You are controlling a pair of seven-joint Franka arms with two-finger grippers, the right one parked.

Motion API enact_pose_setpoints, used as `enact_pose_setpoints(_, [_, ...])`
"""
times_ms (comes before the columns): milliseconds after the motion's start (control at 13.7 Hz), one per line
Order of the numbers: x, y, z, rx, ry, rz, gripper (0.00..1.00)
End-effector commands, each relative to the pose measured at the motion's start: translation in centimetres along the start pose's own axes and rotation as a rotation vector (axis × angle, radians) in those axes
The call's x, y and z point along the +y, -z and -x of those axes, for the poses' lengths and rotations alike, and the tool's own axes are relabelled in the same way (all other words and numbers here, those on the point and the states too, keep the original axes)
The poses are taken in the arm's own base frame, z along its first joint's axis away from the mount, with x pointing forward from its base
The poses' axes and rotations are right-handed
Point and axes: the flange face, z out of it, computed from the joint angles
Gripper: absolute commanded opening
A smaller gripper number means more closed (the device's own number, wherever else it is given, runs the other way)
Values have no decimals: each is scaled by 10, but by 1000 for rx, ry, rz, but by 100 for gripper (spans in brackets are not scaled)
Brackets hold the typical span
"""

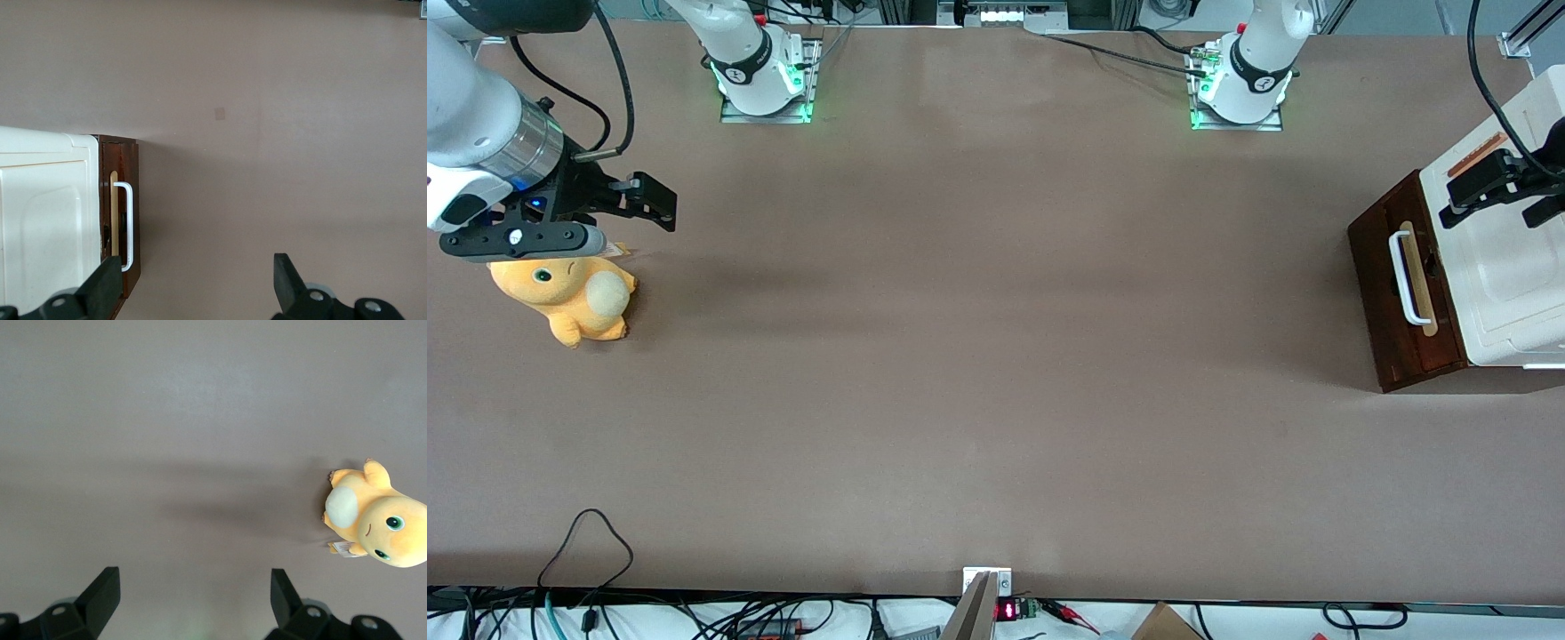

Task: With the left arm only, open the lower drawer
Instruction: 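Move the left gripper down toward the white handle of the wooden drawer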

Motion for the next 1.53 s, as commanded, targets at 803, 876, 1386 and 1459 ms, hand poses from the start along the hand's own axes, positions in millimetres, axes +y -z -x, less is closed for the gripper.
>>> enact_pose_setpoints(803, [3, -14, -3, -64, 18, -5, 100])
enact_pose_setpoints(876, [3, -18, -4, -70, 17, -6, 100])
enact_pose_setpoints(1386, [0, -42, -9, -137, 11, -72, 100])
enact_pose_setpoints(1459, [1, -48, -9, -151, 3, -103, 100])
